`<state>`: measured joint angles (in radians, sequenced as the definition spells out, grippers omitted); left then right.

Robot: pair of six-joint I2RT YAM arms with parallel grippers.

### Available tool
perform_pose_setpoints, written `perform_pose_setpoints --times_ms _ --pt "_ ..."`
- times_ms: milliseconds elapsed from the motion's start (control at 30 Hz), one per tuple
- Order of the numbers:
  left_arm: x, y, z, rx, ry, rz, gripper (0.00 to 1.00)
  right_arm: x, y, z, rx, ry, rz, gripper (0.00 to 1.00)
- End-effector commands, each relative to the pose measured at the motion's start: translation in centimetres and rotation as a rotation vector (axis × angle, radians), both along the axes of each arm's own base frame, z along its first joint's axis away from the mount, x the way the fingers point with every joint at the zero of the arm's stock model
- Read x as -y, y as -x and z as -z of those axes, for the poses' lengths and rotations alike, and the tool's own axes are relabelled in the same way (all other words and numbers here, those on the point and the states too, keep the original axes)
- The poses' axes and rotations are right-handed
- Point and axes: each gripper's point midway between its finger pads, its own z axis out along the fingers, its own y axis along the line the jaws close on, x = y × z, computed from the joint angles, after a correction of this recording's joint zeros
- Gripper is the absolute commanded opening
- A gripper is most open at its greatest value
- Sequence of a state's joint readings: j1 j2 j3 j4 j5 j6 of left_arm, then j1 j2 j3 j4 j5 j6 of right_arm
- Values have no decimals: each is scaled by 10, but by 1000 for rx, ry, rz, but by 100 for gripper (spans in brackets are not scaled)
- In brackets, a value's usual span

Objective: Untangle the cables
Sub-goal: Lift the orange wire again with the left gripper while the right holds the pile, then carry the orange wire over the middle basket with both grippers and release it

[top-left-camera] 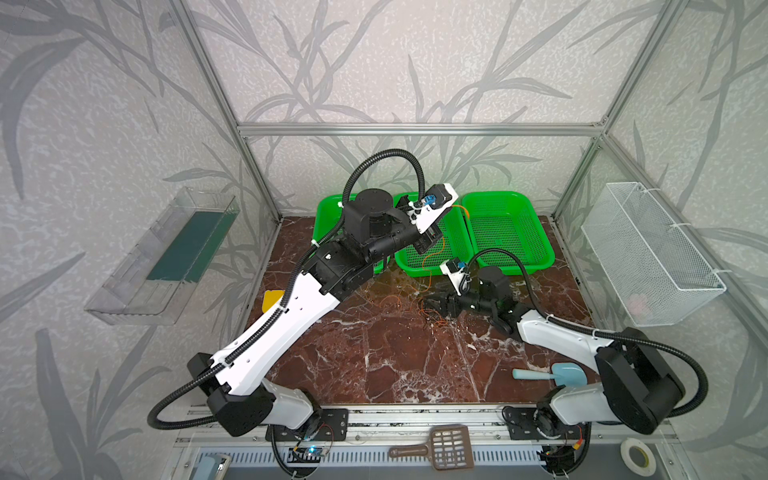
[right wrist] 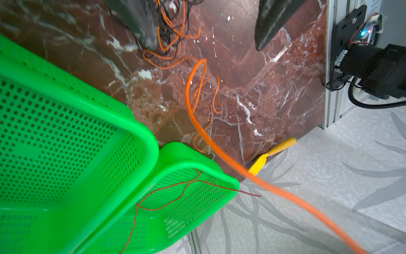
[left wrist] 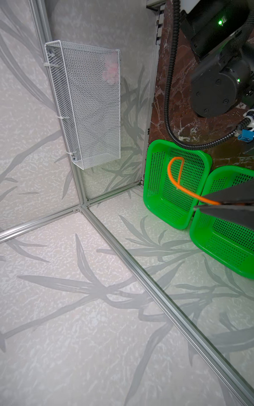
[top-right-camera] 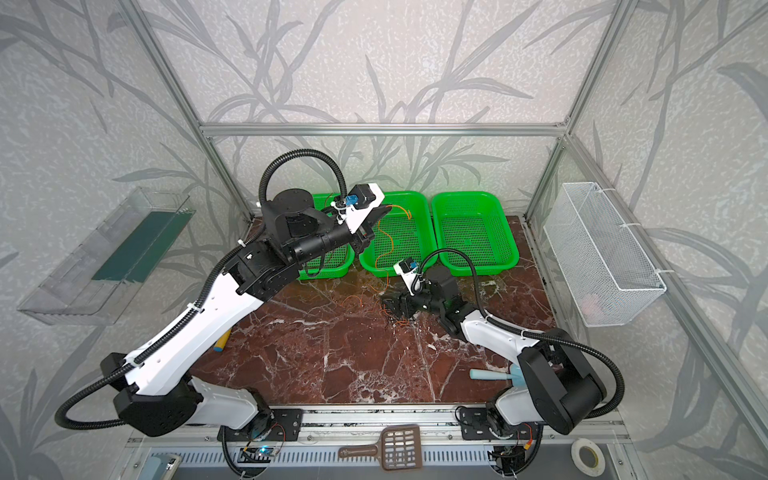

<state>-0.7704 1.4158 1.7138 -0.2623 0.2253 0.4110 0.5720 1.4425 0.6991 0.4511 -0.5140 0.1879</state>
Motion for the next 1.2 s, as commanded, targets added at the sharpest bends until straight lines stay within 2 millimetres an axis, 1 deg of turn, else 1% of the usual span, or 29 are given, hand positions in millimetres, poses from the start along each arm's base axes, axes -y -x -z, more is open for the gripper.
perform_pose_setpoints --times_ms 0,67,167,200,267,333,400,433,500,667,733,833,867,967,1133,1167 --pt "-6 15 -30 73 35 33 0 -10 -17 -15 0 -71 41 69" --pt "-6 17 -34 78 47 40 0 -12 -25 -15 -11 -81 65 68" --pt "-6 17 -33 73 46 42 0 -17 -33 -14 -33 -80 83 61" --pt "-7 17 -33 74 45 38 0 -20 -32 -18 -29 -90 63 55" --pt "-9 16 -32 74 44 26 0 -26 -29 -27 -15 -119 18 35" --pt "-12 16 -33 79 45 12 0 -29 -28 -34 -7 -134 4 18" --pt "-16 16 -33 83 51 -1 0 -27 -28 -44 20 -144 6 8" --pt "-18 16 -33 84 52 -10 0 -26 -29 -53 44 -151 10 4" --pt "-24 14 -33 86 57 -41 0 -23 -30 -72 90 -153 22 0" --pt "-41 2 -34 92 97 -145 0 -17 -38 -139 228 -127 48 0" --pt "-47 -4 -35 91 113 -176 0 -13 -45 -168 274 -137 60 0" --pt "-56 -16 -36 86 158 -221 0 -4 -61 -201 324 -136 89 0" --pt "-59 -21 -36 77 181 -229 0 -2 -67 -209 342 -130 97 0" --pt "-61 -41 -25 10 238 -214 0 2 -89 -228 393 -83 124 0" --pt "-60 -83 -1 -63 279 -230 0 6 -125 -247 446 -70 150 0" --pt "-59 -91 3 -75 289 -232 0 7 -132 -248 450 -67 155 0"
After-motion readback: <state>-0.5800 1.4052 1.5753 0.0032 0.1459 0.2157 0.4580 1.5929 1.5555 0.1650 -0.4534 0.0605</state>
